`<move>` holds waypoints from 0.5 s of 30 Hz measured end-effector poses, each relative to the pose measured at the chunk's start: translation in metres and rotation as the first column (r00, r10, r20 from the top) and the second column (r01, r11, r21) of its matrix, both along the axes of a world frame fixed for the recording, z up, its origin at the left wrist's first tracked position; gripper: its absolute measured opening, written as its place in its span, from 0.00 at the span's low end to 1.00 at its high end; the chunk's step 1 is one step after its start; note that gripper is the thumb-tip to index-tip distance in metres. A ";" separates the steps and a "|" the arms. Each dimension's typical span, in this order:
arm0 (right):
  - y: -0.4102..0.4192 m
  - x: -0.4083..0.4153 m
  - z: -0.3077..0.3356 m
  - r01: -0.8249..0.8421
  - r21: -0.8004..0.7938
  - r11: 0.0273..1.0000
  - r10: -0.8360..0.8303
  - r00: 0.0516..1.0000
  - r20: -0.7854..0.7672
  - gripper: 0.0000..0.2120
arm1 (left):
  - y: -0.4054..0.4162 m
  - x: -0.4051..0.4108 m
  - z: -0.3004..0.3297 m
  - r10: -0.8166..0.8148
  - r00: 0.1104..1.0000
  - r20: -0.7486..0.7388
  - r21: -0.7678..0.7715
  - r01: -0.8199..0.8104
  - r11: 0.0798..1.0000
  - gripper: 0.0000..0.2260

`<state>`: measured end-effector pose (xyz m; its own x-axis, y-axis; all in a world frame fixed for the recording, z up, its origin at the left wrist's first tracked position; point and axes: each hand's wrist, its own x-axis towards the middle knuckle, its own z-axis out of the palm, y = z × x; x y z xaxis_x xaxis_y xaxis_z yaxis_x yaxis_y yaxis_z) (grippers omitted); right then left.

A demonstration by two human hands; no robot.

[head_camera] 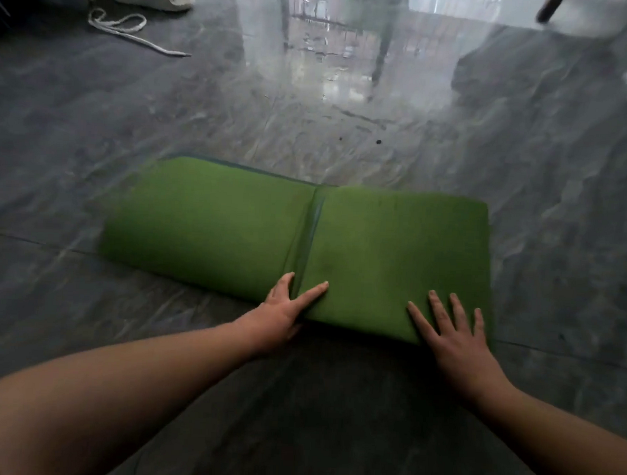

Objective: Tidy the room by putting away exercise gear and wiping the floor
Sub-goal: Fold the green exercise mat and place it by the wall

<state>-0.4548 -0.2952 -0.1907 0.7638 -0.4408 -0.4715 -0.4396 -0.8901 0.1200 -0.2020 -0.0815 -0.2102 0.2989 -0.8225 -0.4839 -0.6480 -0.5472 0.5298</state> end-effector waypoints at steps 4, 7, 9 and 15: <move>-0.021 -0.048 -0.024 0.058 -0.006 0.998 -0.058 0.998 0.032 0.66 | -0.031 -0.037 -0.004 0.063 0.994 -0.092 -0.056 -0.068 0.996 0.39; -0.018 -0.045 -0.029 0.040 0.007 0.999 -0.040 0.995 0.092 0.65 | -0.030 -0.032 -0.007 0.061 0.998 -0.012 -0.100 -0.061 0.993 0.40; -0.011 -0.042 -0.033 0.021 0.002 1.000 -0.022 0.989 0.149 0.57 | -0.027 -0.025 -0.006 0.032 0.993 0.117 -0.155 -0.014 0.988 0.42; -0.004 -0.032 -0.039 0.053 0.021 0.998 -0.055 0.987 0.152 0.57 | -0.034 0.001 -0.005 -0.053 0.941 0.335 -0.265 0.148 0.953 0.41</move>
<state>-0.4871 -0.2992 -0.2297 0.8028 -0.4760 -0.3591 -0.4990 -0.8660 0.0326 -0.2011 -0.1151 -0.2153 0.3066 -0.9443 -0.1196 -0.8523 -0.3283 0.4072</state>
